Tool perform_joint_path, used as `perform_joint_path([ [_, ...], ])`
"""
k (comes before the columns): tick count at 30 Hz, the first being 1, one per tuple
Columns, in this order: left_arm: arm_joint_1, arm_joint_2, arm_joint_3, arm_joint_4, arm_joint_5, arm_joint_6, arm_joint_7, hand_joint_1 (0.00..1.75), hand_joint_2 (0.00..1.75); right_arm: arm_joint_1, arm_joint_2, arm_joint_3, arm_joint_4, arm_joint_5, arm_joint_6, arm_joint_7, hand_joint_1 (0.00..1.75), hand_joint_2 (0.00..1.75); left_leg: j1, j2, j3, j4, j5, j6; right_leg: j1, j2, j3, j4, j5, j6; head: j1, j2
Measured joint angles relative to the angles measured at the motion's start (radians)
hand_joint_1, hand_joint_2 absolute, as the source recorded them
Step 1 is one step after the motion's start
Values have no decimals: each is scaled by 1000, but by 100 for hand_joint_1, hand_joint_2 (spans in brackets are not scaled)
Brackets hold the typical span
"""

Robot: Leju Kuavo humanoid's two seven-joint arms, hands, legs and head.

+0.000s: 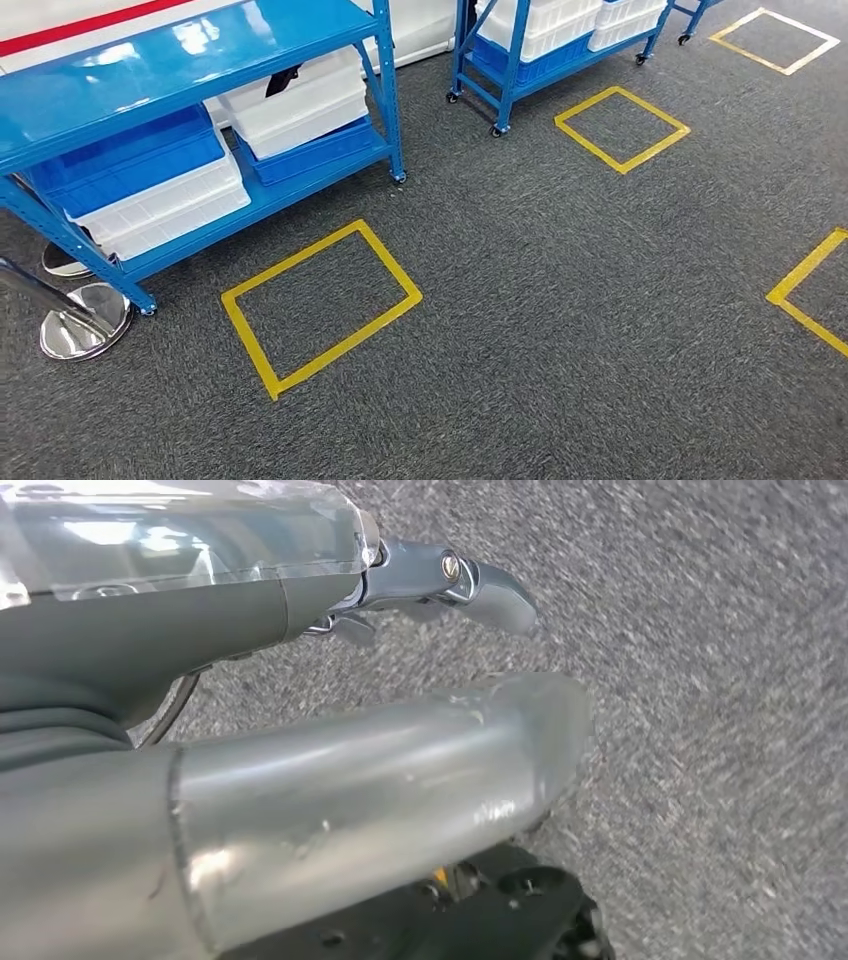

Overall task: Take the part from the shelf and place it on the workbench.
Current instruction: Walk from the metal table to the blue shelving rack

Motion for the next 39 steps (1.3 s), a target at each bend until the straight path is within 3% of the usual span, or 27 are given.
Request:
perform_joint_path([
  [1, 1, 1, 0, 0, 0, 0, 0, 0, 0, -3, 1, 0, 0, 2, 1, 0, 0, 0, 3, -11, 4, -7, 4, 4, -1, -1, 5, -2, -2, 6, 0, 0],
  [3, 0, 4, 1, 3, 0, 2, 0, 0, 0, -4, 1, 0, 0, 7, 3, -1, 0, 0, 11, -33, 15, -26, 15, 14, -3, 42, -2, 26, -26, 15, 4, 0],
  [5, -6, 10, 2, 12, -1, 8, 0, 0, 0, 0, 1, 0, 0, 10, 6, -2, 0, 0, 14, -55, 18, -34, 22, 21, -4, 99, -53, 126, -80, 19, 9, 0],
  [7, -11, 19, 2, 28, -1, 19, -2, 0, 0, 3, 2, 0, 0, 12, 8, -3, 0, 0, 13, -81, 17, -33, 22, 23, -5, 116, -116, 235, -117, 20, 11, 0],
  [8, -11, 23, 2, 36, -2, 25, -3, 0, 0, 5, 1, 0, 0, 12, 8, -3, 0, 0, 13, -96, 17, -32, 22, 23, -5, 119, -131, 255, -110, 21, 11, 0],
  [9, -11, 26, 2, 44, -2, 31, -4, 0, 0, 5, 1, 0, 0, 13, 8, -3, 0, 0, 13, -111, 18, -30, 21, 22, -7, 122, -128, 236, -83, 21, 11, 0],
  [10, -11, 29, 2, 52, -2, 38, -5, 0, 0, 6, 0, 0, 0, 14, 8, -3, 0, 0, 14, -125, 18, -27, 19, 19, -9, 129, -108, 183, -42, 21, 11, 0],
  [12, -12, 35, 3, 68, -2, 51, -6, 0, 0, 7, -1, 0, -1, 16, 8, -3, 0, 0, 14, -151, 14, -15, 14, 10, -13, 167, -59, 61, 18, 19, 11, 0],
  [14, -15, 41, 4, 81, -4, 58, -9, 0, 0, 6, -2, 0, -1, 21, 8, -3, 0, 0, 14, -169, 6, -8, 10, -3, -12, 189, -40, 12, 30, 14, 11, 0],
  [16, -15, 47, 5, 91, -8, 59, -15, 0, 0, 3, -2, -1, -1, 25, 5, -5, 0, 0, 17, -182, 1, -9, 11, -15, -9, 173, -40, 9, 31, 5, 12, 0],
  [18, -14, 53, 6, 101, -11, 59, -20, 0, 0, 2, -1, -5, -2, 23, 1, -7, 0, 0, 18, -153, -10, 15, -4, -25, -11, 157, -37, 3, 34, -8, 8, 0],
  [20, -17, 57, 6, 108, -13, 59, -23, 0, 0, 5, 0, -12, -4, 20, -1, -9, 0, 0, 17, -95, -53, 110, -59, -33, -11, 139, -34, -1, 34, -18, 0, 0],
  [21, -18, 58, 6, 112, -15, 59, -24, 0, 0, 8, 0, -15, -4, 18, -2, -10, 0, 0, 19, -78, -87, 180, -92, -36, -9, 130, -34, -1, 32, -21, -4, 0],
  [22, -19, 59, 6, 114, -16, 58, -24, 0, 0, 10, 0, -16, -4, 18, -2, -10, 0, 0, 20, -69, -118, 242, -116, -39, -8, 123, -34, -1, 29, -22, -5, 0],
  [23, -19, 60, 6, 116, -17, 58, -25, 0, 0, 10, 0, -17, -5, 17, -2, -10, 0, 0, 21, -66, -135, 277, -121, -40, -6, 117, -33, -1, 25, -22, -5, 0],
  [24, -18, 62, 6, 118, -17, 58, -26, 0, 0, 11, 0, -18, -5, 17, -1, -10, 0, 0, 22, -64, -134, 276, -107, -39, -6, 111, -29, -1, 21, -21, -5, 0],
  [26, -16, 65, 6, 122, -18, 58, -28, 0, 0, 10, 0, -22, -5, 15, 3, -11, 0, 0, 20, -61, -74, 163, -40, -29, -5, 103, -17, -1, 11, -16, -6, 0],
  [28, -17, 68, 6, 124, -18, 58, -30, 0, 0, 10, 1, -24, -5, 13, 7, -13, 0, 0, 13, -50, -9, 39, -7, -14, -3, 95, -4, -2, 1, -7, -6, 0],
  [29, -17, 69, 6, 125, -18, 58, -32, 0, 0, 10, 1, -24, -6, 12, 9, -14, 0, 0, 9, -47, 8, 6, -9, -6, -3, 92, 2, -5, -3, 0, -6, 0],
  [33, -9, 70, 6, 128, -19, 58, -34, 0, 0, 7, 1, -26, -7, 12, 10, -18, 0, 0, 9, -54, 52, -29, -23, 20, -8, 94, 16, 32, 1, 24, -2, 0],
  [35, -9, 70, 6, 131, -19, 58, -34, 0, 0, 7, 0, -28, -7, 12, 10, -18, 0, 0, 11, -57, 81, -37, -31, 29, -9, 109, -38, 119, -24, 29, 6, 0],
  [37, -10, 71, 6, 133, -19, 58, -34, 0, 0, 9, 0, -30, -7, 12, 10, -18, 0, 0, 11, -61, 98, -38, -47, 32, -9, 119, -134, 234, -66, 32, 11, 0],
  [39, -7, 71, 7, 134, -19, 58, -34, 0, 0, 14, 0, -31, -7, 12, 10, -18, 0, 0, 10, -68, 120, -38, -69, 31, -9, 120, -196, 270, -84, 33, 12, 0],
])
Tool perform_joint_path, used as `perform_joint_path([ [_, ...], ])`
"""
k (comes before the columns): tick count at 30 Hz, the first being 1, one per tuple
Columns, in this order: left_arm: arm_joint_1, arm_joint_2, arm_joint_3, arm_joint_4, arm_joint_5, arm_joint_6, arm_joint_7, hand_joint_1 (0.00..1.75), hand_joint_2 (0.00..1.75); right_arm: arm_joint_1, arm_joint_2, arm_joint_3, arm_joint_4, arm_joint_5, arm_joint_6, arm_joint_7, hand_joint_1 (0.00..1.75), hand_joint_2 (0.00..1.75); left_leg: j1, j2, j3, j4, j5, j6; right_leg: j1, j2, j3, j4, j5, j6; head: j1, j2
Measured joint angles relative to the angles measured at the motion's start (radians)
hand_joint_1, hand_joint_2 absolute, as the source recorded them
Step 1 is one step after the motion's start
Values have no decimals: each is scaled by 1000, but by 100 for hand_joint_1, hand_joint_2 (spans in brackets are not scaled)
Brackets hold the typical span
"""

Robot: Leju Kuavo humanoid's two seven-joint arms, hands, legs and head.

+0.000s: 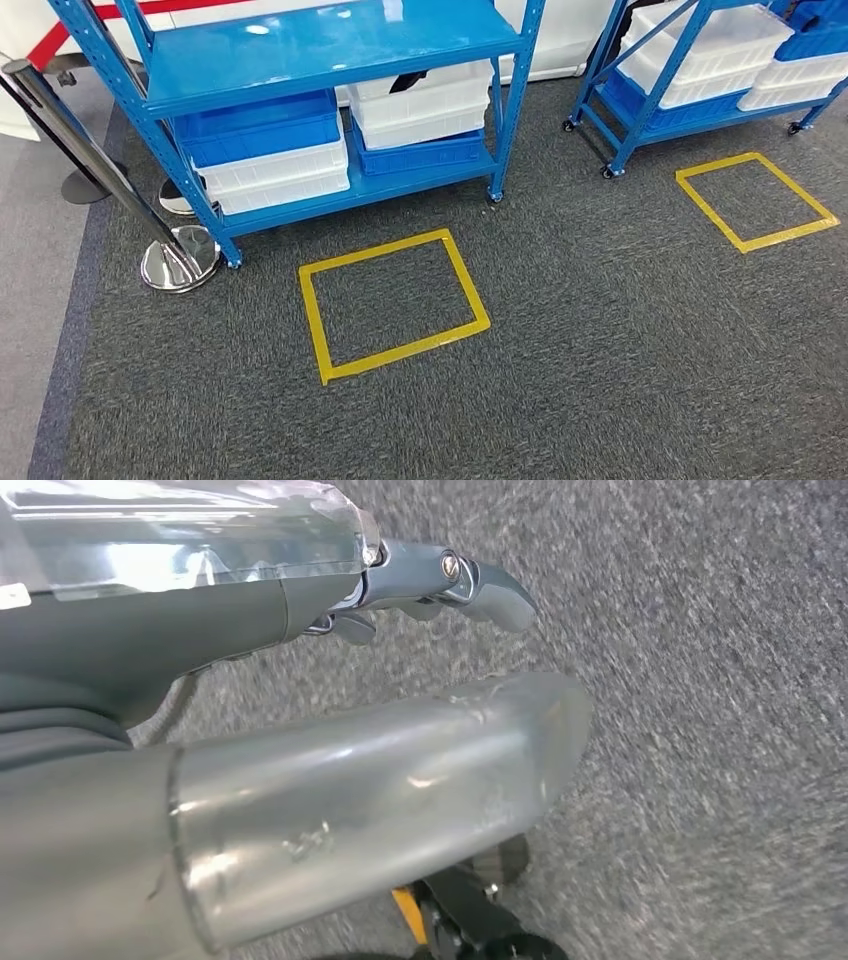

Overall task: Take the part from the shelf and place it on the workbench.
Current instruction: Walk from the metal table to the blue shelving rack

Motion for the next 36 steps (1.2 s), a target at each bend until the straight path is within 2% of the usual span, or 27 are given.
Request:
perform_joint_path([
  [1, 2, 0, 0, 1, 0, 0, 0, 0, 0, 4, -1, -1, 0, 0, 0, 0, 0, 0, 1, -4, 16, 0, -13, -2, 0, 0, -9, -28, 15, -1, 0, 0],
  [2, 4, 0, 0, 2, 0, 0, 0, 0, 0, 8, -2, -1, 0, 0, 0, 0, 0, 0, 1, -8, 34, 0, -28, -5, 0, 0, -7, -79, 52, -4, 1, 0],
  [4, 5, 0, 1, 6, 0, -1, 0, 0, 0, 15, -4, -4, 0, 0, 0, 0, 0, 0, 0, -12, 65, -1, -58, -14, 5, 1, 3, -181, 164, -14, 5, 0],
  [5, 5, 0, 1, 8, 0, -2, 0, 0, 0, 17, -5, -5, 0, 0, 1, 0, 0, 0, -1, -12, 77, -7, -71, -21, 8, 2, 7, -209, 203, -20, 5, 0],
  [6, 3, 0, 1, 9, 0, -2, 0, 0, 0, 17, -5, -6, 0, 0, 3, -1, 0, 0, -2, -13, 89, -11, -76, -28, 11, 3, 12, -221, 220, -27, 6, 0],
  [8, -1, 3, 1, 10, 0, -2, 0, 0, 0, 15, -5, -8, 0, 0, 9, -2, 0, 0, -2, -12, 89, 16, -55, -42, 11, 4, 37, -232, 201, -42, 4, 0],
  [9, -2, 4, 1, 11, 0, -3, 0, 0, 0, 15, -4, -8, 0, -1, 11, -2, 0, 0, -1, -9, 67, 67, -28, -47, 9, 4, 55, -243, 191, -49, 3, 0],
  [10, -4, 5, 1, 12, 0, -3, 0, 0, 0, 16, -4, -9, 0, -1, 13, -3, 0, 0, 1, -7, 28, 134, -5, -51, 7, 3, 75, -252, 181, -56, 1, 0],
  [11, -5, 6, 1, 14, 0, -3, 1, 0, 0, 16, -3, -9, 0, -1, 14, -3, 0, 0, 3, -3, -20, 206, 0, -56, 6, 2, 97, -263, 170, -60, 0, 0],
  [12, -5, 6, 1, 16, 0, -3, 1, 0, 0, 15, -3, -10, -1, -1, 15, -4, 0, 0, 5, -1, -67, 262, -17, -61, 5, 2, 119, -270, 158, -62, -2, 0],
  [13, -4, 7, 1, 18, 0, -2, 2, 0, 0, 15, -4, -10, -1, -1, 16, -5, 0, 0, 7, 1, -109, 296, -58, -66, 5, 3, 141, -277, 144, -63, -2, 0],
  [15, -1, 9, 1, 21, 0, -1, 3, 0, 0, 16, -4, -10, -2, -1, 17, -6, 0, 0, 10, 3, -168, 298, -152, -69, 5, 5, 187, -283, 114, -61, -2, 0],
  [16, 1, 10, 2, 23, 0, 0, 3, 0, 0, 16, -4, -10, -2, -1, 18, -7, 0, 0, 11, 3, -185, 271, -171, -69, 5, 6, 210, -284, 97, -60, -2, 0],
  [17, 2, 11, 2, 25, 0, 1, 3, 0, 0, 17, -4, -11, -2, -1, 18, -8, 0, 0, 11, 4, -197, 229, -150, -66, 6, 7, 232, -285, 79, -57, -2, 0],
  [20, 10, 15, 8, 32, -1, 3, 4, 0, 0, 17, -3, -12, -2, 0, 18, -10, 0, 0, 5, 12, -210, 97, 71, -48, 7, 9, 283, -284, 28, -44, -3, 0],
  [21, 11, 16, 10, 34, -2, 3, 5, 0, 0, 15, -2, -12, -2, 0, 18, -10, 0, 0, 1, 13, -207, 79, 115, -40, 7, 10, 298, -283, 16, -37, -3, 0],
  [22, 9, 17, 11, 34, -2, 4, 6, 0, 0, 12, -2, -12, -2, 0, 18, -11, 0, 0, -4, 12, -199, 74, 120, -31, 6, 11, 309, -277, 13, -27, -3, 0],
  [24, 0, 18, 12, 35, -2, 4, 6, 0, 0, 4, -2, -12, -3, 0, 18, -11, 0, 0, -4, 7, -169, 62, 103, -12, 2, 10, 299, -225, 36, -12, -3, 0],
  [26, -6, 19, 12, 35, -2, 4, 6, 0, 0, -3, -1, -12, -4, 0, 18, -12, 0, 0, -2, 4, -134, 45, 88, 2, 1, 9, 230, -111, 51, -6, 0, 0],
  [27, -7, 20, 13, 35, -2, 5, 6, 0, 0, -4, -1, -12, -4, 0, 18, -13, 0, 0, -2, 4, -119, 40, 77, 7, 1, 9, 185, -52, 37, -6, 2, 0],
  [29, -7, 21, 15, 36, -2, 7, 6, 0, 0, -2, -1, -12, -4, 2, 19, -15, 0, 0, -3, 0, -88, 35, 53, 11, 1, 9, 100, 18, -34, -6, 2, 0],
  [30, -6, 21, 16, 37, -2, 8, 6, 0, 0, 1, -1, -12, -4, 5, 19, -16, 0, 0, -3, -5, -70, 35, 38, 10, 1, 9, 70, 19, -68, -6, 2, 0],
  [31, -4, 21, 16, 38, -2, 10, 6, 0, 0, 4, -2, -12, -5, 9, 18, -18, 0, 0, -3, -12, -50, 35, 23, 7, 1, 9, 49, 1, -83, -7, 2, 0],
  [32, -3, 21, 17, 40, -2, 11, 6, 0, 0, 8, -2, -12, -6, 15, 17, -20, 0, 0, -3, -20, -29, 35, 6, 4, 2, 11, 36, -37, -69, -9, 2, 0],
  [33, 0, 21, 17, 42, -3, 11, 6, 0, 0, 14, -3, -12, -6, 21, 16, -22, 0, 0, -1, -27, -12, 33, -10, 1, 3, 20, 29, -89, -12, -13, 3, 0],
  [35, -2, 20, 18, 47, -3, 12, 7, 0, 0, 27, -5, -12, -8, 26, 14, -23, 0, 0, -1, -43, 15, 36, -42, -7, 10, 46, 21, -182, 136, -19, 4, 0],
  [36, -3, 19, 19, 49, -3, 12, 7, 0, 0, 30, -6, -12, -8, 26, 14, -23, 0, 0, 0, -51, 25, 33, -54, -12, 14, 54, 21, -206, 185, -22, 4, 0],
])
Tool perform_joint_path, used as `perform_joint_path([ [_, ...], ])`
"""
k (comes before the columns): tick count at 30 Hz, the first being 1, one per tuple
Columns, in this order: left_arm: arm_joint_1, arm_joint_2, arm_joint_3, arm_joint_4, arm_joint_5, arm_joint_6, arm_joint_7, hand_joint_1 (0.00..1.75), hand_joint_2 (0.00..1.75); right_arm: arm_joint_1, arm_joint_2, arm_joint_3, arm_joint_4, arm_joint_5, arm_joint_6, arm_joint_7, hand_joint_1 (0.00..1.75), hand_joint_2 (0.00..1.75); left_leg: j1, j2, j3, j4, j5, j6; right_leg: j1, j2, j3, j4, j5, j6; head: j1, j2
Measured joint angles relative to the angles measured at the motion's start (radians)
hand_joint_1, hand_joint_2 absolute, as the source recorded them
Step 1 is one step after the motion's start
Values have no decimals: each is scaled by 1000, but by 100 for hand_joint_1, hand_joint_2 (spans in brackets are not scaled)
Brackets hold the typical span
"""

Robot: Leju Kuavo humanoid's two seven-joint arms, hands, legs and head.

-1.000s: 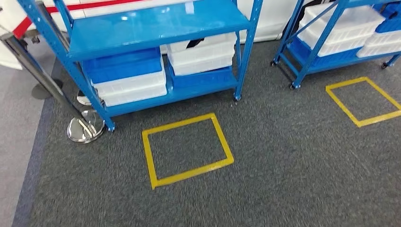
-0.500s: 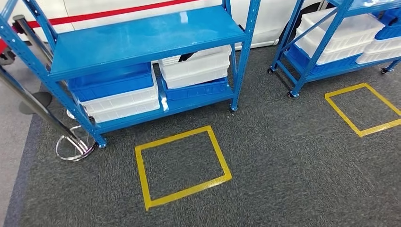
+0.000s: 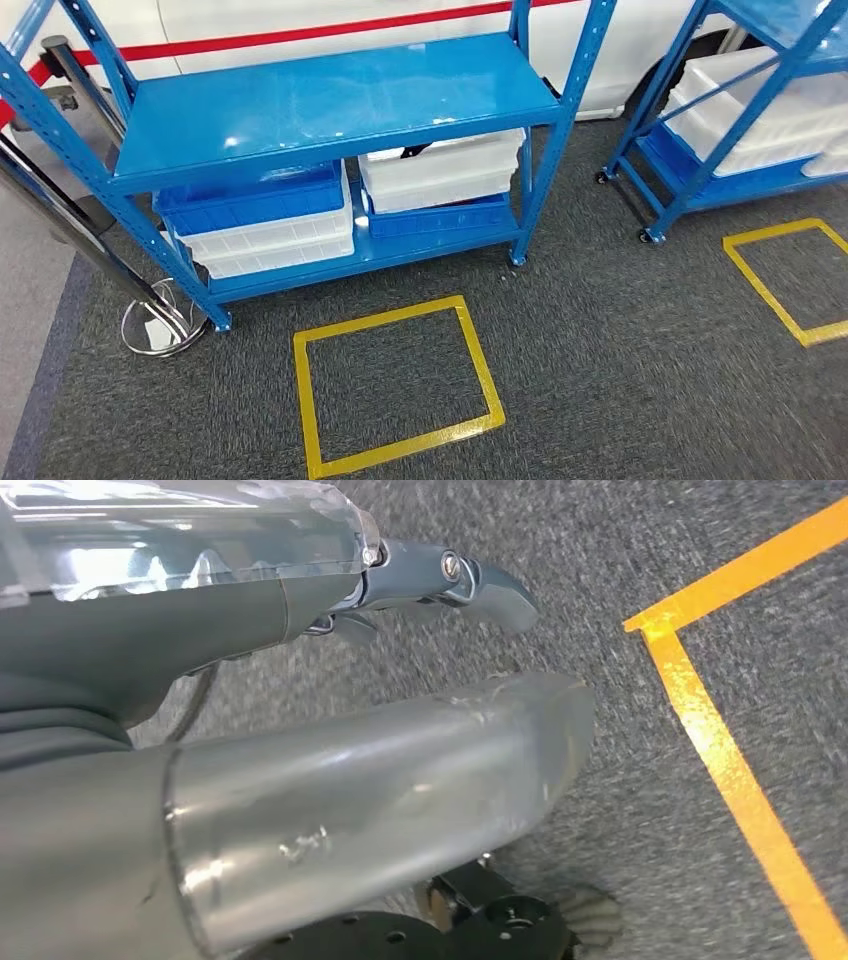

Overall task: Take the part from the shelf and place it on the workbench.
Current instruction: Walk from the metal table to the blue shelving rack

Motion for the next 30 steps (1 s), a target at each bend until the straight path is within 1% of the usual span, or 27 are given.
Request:
perform_joint_path([
  [1, -3, 0, 0, 1, 0, 0, 1, 0, 0, -1, -1, 0, 0, 0, 0, 0, 0, 0, 0, -8, 9, 1, -3, -6, 3, -1, 4, -10, 14, -3, -1, 0],
  [3, -5, 3, 0, 2, 0, 1, 1, 0, 0, -7, 0, 0, -1, 0, -1, 0, 0, 0, 0, -9, 4, 30, 18, -16, 1, -16, 33, -26, 2, -14, -1, 0],
  [4, -6, 4, 0, 2, 1, 1, 1, 0, 0, -8, 2, 0, -1, 0, -1, 0, 0, 0, -1, 3, -17, 74, 37, -21, -1, -24, 53, -39, -5, -21, -4, 0],
  [5, -7, 6, 0, 3, 1, 1, 1, 0, 0, -10, 3, 0, -1, 0, -1, 0, 0, 0, 0, 17, -51, 131, 48, -27, -3, -31, 74, -52, -12, -25, -7, 0],
  [6, -9, 6, 0, 3, 1, 1, 1, 0, 0, -10, 3, 0, -2, -1, -1, 0, 0, 0, 2, 34, -91, 190, 42, -33, -4, -38, 94, -62, -22, -29, -9, 0],
  [7, -10, 7, 0, 4, 2, 1, 1, 0, 0, -11, 3, 0, -2, -2, -2, -1, 0, 0, 4, 45, -131, 236, 15, -39, -5, -43, 113, -69, -33, -31, -12, 0],
  [8, -9, 7, 0, 4, 2, 2, 1, 0, 0, -12, 3, 0, -2, -5, -2, -1, 0, 0, 7, 51, -166, 264, -25, -44, -5, -46, 132, -73, -45, -30, -12, 0],
  [9, -8, 7, 1, 4, 2, 2, 1, 0, 0, -13, 3, -1, -2, -7, -1, -1, 0, 0, 9, 53, -192, 269, -63, -48, -5, -48, 151, -75, -59, -30, -12, 0],
  [10, -6, 8, 1, 4, 2, 3, 1, 0, 0, -13, 3, -2, -2, -9, 0, -1, 0, 0, 10, 55, -207, 253, -83, -50, -5, -50, 170, -76, -74, -29, -12, 0],
  [11, -5, 8, 1, 4, 2, 3, 1, 0, 0, -13, 3, -3, -2, -10, 2, -1, 0, 0, 11, 56, -214, 217, -72, -49, -5, -51, 190, -76, -88, -27, -12, 0],
  [12, -3, 8, 1, 4, 2, 4, 1, 0, 0, -13, 3, -4, -2, -10, 3, -1, 0, 0, 11, 57, -215, 164, -24, -45, -5, -51, 207, -76, -103, -26, -12, 0],
  [13, -1, 9, 2, 5, 2, 4, 1, 0, 0, -13, 4, -4, -2, -10, 5, -1, 0, 0, 9, 60, -217, 111, 49, -38, -5, -52, 222, -75, -117, -23, -12, 0],
  [14, 0, 10, 2, 5, 1, 4, 2, 0, 0, -13, 4, -5, -2, -11, 6, -1, 0, 0, 6, 62, -217, 70, 109, -31, -4, -51, 232, -75, -129, -19, -12, 0],
  [15, 1, 10, 3, 6, 1, 4, 2, 0, 0, -14, 4, -5, -2, -11, 8, -1, 0, 0, 2, 64, -216, 45, 152, -24, -4, -50, 239, -77, -139, -12, -12, 0],
  [16, 0, 11, 4, 6, 1, 5, 3, 0, 0, -16, 5, -6, -2, -11, 10, -1, 0, 0, -1, 65, -215, 35, 169, -16, -4, -49, 246, -76, -143, -5, -12, 0],
  [17, -1, 11, 4, 7, 1, 6, 3, 0, 0, -18, 5, -6, -2, -11, 11, -1, 0, 0, -3, 62, -206, 30, 161, -9, -4, -48, 251, -75, -143, 3, -12, 0],
  [19, -4, 11, 4, 7, 1, 7, 4, 0, 0, -21, 5, -7, -2, -12, 13, -1, 0, 0, -1, 58, -182, 12, 158, 6, -6, -49, 246, -39, -135, 14, -11, 0],
  [20, -5, 12, 4, 7, 1, 8, 4, 0, 0, -23, 5, -7, -2, -12, 14, 0, 0, 0, 0, 56, -168, 5, 155, 12, -7, -49, 225, 0, -139, 17, -10, 0],
  [21, -7, 12, 5, 7, 0, 8, 4, 0, 0, -25, 5, -8, -2, -11, 14, 0, 0, 0, 1, 56, -157, 0, 150, 17, -8, -49, 190, 54, -153, 20, -9, 0],
  [23, -9, 13, 6, 7, 0, 9, 5, 0, 0, -27, 5, -8, -2, -11, 15, 0, 0, 0, 0, 55, -140, -4, 136, 23, -7, -49, 107, 163, -209, 23, -7, 0],
  [24, -9, 13, 6, 7, 0, 10, 5, 0, 0, -27, 5, -9, -2, -11, 16, 0, 0, 0, -1, 53, -129, -4, 127, 24, -7, -49, 74, 193, -233, 24, -7, 0],
  [25, -8, 13, 6, 7, -1, 10, 6, 0, 0, -26, 5, -10, -2, -11, 16, 0, 0, 0, -1, 50, -117, -4, 117, 23, -7, -49, 52, 197, -240, 23, -7, 0],
  [26, -7, 13, 6, 7, -1, 10, 7, 0, 0, -24, 5, -12, -2, -10, 16, 1, 0, 0, -2, 47, -103, -4, 107, 21, -6, -49, 45, 171, -222, 21, -7, 0],
  [27, -7, 13, 6, 8, -1, 10, 7, 0, 0, -23, 5, -14, -2, -10, 16, 1, 0, 0, -1, 45, -89, -4, 97, 19, -6, -49, 49, 121, -180, 18, -7, 0],
  [28, -5, 13, 7, 9, -1, 10, 8, 0, 0, -21, 4, -16, -2, -10, 16, 1, 0, 0, -1, 43, -77, -4, 86, 15, -4, -49, 57, 60, -116, 12, -5, 0],
  [29, -5, 12, 7, 11, -2, 10, 9, 0, 0, -19, 4, -17, -2, -10, 17, 1, 0, 0, -2, 41, -68, -3, 76, 10, 0, -48, 63, 8, -69, 6, -5, 0],
  [30, -6, 12, 7, 13, -2, 10, 9, 0, 0, -19, 3, -18, -2, -9, 18, 1, 0, 0, -3, 40, -64, -2, 68, 5, 3, -48, 67, -26, -34, 0, -4, 0],
])
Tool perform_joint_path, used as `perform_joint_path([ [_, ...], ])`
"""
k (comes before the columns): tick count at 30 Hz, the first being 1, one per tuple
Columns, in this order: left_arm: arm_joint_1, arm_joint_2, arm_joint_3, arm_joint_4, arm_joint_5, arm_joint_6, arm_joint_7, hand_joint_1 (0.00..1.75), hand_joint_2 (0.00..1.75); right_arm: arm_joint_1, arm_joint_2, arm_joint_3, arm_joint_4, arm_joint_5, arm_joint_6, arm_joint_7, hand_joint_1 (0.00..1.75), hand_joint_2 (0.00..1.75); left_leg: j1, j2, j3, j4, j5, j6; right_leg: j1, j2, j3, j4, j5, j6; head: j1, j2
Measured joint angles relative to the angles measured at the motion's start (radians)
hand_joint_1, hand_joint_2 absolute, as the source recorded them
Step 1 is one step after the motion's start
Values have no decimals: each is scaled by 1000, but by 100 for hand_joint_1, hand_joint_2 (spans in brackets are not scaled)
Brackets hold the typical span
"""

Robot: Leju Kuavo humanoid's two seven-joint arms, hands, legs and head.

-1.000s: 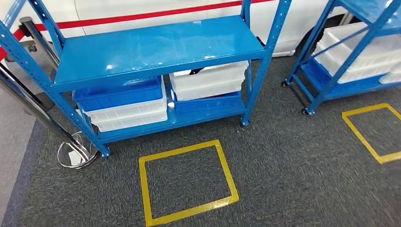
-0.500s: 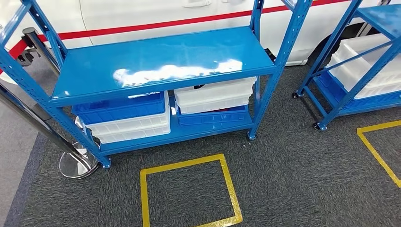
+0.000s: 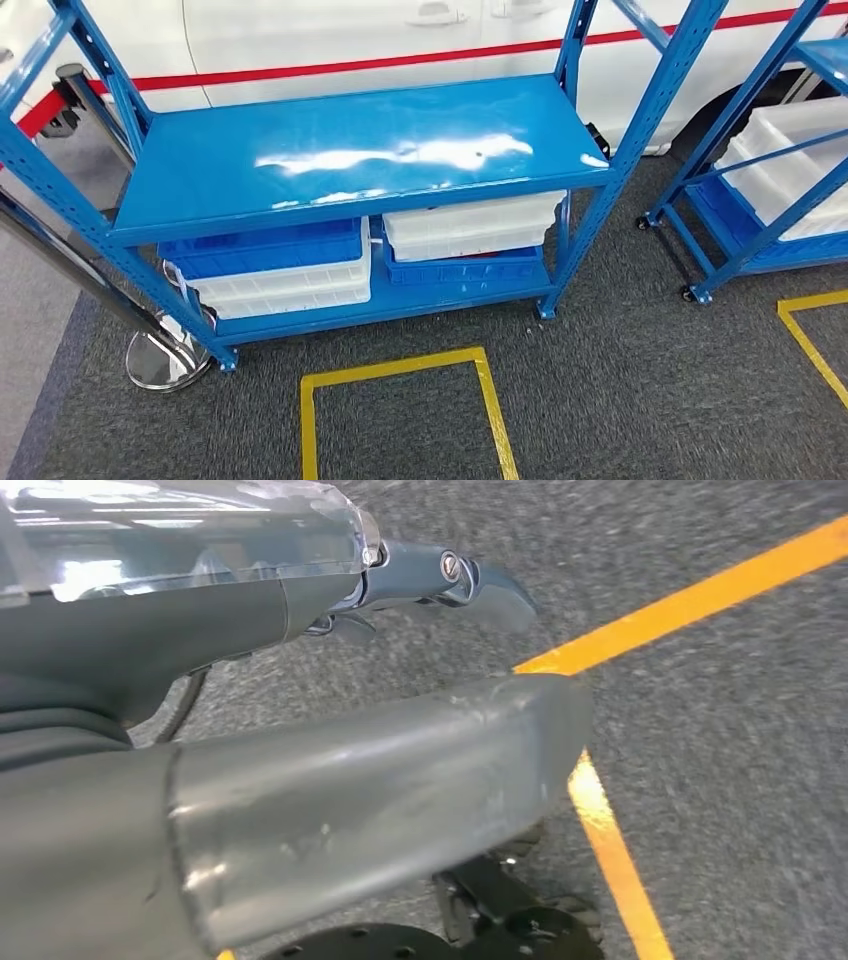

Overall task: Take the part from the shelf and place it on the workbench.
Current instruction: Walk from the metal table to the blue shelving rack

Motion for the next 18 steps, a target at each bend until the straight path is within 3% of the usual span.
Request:
perform_joint_path([
  [1, -1, 0, 0, 2, 0, 0, 0, 0, 0, 0, 0, -1, 0, 1, 0, 0, 0, 0, -1, -1, 3, 2, -5, -6, 3, 1, 0, -17, 17, -6, 0, 0],
  [4, -3, 2, 0, 3, -1, 3, 1, 0, 0, 0, 2, -4, -1, 3, 1, -1, 0, 0, -2, 2, 12, 15, -11, -24, 0, 2, 18, -30, 14, -22, -2, 0],
  [5, -4, 3, 0, 3, -1, 4, 0, 0, 0, 0, 3, -4, -1, 4, 1, -1, 0, 0, -2, 4, 2, 41, -19, -29, -3, 1, 28, -35, 11, -28, -3, 0],
  [6, -5, 4, 0, 3, -1, 5, 0, 0, 0, 0, 3, -5, -2, 4, 1, -1, 0, 0, 1, 7, -20, 85, -35, -35, -5, 0, 37, -38, 8, -33, -5, 0],
  [9, -6, 4, 0, 4, -1, 6, 0, 0, 0, -2, 3, -5, -3, 4, 1, -2, 0, 0, 8, 13, -128, 256, -105, -48, -4, -1, 54, -39, -9, -38, -8, 0],
  [10, -4, 4, 0, 4, -1, 6, 0, 0, 0, -2, 3, -5, -3, 4, 2, -2, 0, 0, 10, 14, -151, 275, -105, -50, -4, -1, 62, -39, -16, -37, -8, 0],
  [11, -3, 5, 0, 4, -1, 6, 0, 0, 0, -2, 3, -6, -4, 4, 2, -1, 0, 0, 11, 14, -156, 257, -81, -51, -4, -1, 71, -39, -22, -36, -9, 0],
  [13, -2, 6, 0, 4, -1, 6, 0, 0, 0, -1, 4, -6, -4, 4, 2, -1, 0, 0, 12, 16, -126, 139, 11, -45, -4, -1, 91, -40, -36, -32, -9, 0],
  [14, -2, 7, 0, 4, -1, 6, 1, 0, 0, -1, 4, -6, -4, 4, 2, -1, 0, 0, 9, 17, -110, 83, 37, -40, -4, -1, 99, -39, -42, -29, -8, 0],
  [16, -2, 7, 1, 4, -2, 7, 1, 0, 0, -3, 6, -7, -4, 6, 3, -1, 0, 0, 3, 19, -95, 26, 47, -28, -3, -1, 104, -39, -51, -19, -7, 0],
  [18, 0, 8, 1, 4, -2, 7, 2, 0, 0, -5, 7, -8, -4, 8, 3, -1, 0, 0, 2, 19, -90, 19, 48, -16, -1, -1, 109, -42, -58, -6, -8, 0],
])
